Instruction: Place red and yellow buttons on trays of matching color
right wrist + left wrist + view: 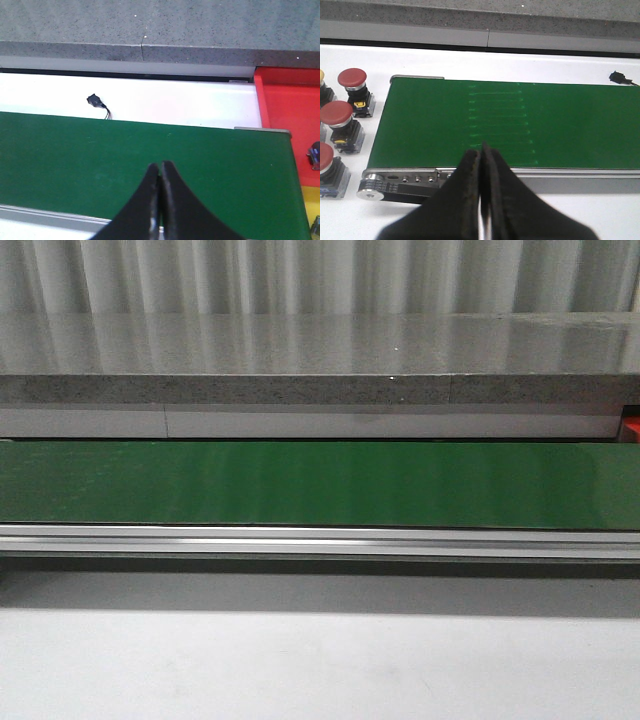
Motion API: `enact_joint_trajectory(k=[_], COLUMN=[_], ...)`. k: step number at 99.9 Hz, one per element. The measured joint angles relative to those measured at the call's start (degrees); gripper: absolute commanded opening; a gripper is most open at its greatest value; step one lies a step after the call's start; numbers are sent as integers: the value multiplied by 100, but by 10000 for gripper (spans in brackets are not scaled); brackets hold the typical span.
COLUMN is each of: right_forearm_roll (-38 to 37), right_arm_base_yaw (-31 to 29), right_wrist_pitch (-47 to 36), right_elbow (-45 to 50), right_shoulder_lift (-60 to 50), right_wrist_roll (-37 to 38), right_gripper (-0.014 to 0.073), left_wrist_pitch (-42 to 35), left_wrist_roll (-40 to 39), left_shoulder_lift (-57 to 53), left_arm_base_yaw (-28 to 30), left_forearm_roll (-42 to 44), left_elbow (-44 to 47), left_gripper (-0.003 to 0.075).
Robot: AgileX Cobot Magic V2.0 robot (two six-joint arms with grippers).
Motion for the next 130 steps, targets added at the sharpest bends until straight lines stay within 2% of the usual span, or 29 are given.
enact_joint_trajectory(k=[36, 43, 52, 57, 67, 74, 88, 99, 111, 121, 130], right_forearm_roll=[0, 0, 0, 0, 0, 0, 0, 0, 0, 0, 0], right_arm_base_yaw=[0, 0, 0, 0, 0, 0, 0, 0, 0, 0, 0], right_wrist_pitch=[11, 11, 11, 11, 11, 11, 11, 11, 20, 20, 20], right_elbow=[13, 13, 13, 13, 13, 13, 13, 13, 13, 13, 13], right_shoulder_lift=[0, 0, 0, 0, 0, 0, 0, 0, 0, 0, 0], right_wrist_roll=[0, 0, 0, 0, 0, 0, 0, 0, 0, 0, 0], right_gripper=[-68, -68, -68, -68, -68, -68, -68, -68, -68, -68, -68], left_wrist_pitch=[0, 0, 0, 0, 0, 0, -11, -117, -91, 176, 310], left_wrist_roll=[0, 0, 0, 0, 0, 0, 0, -150, -1167, -2074, -2445], left_shoulder_lift=[0, 0, 0, 0, 0, 0, 0, 0, 87, 437, 883], left_arm_base_yaw=[0, 0, 0, 0, 0, 0, 0, 12, 258, 790, 1343], left_forearm_roll=[0, 0, 0, 0, 0, 0, 20, 28, 432, 1115, 1402], left_elbow=[0, 0, 0, 0, 0, 0, 0, 0, -96, -383, -671], left_gripper=[-19, 8, 153, 279, 592, 722, 640, 620, 620, 620, 620])
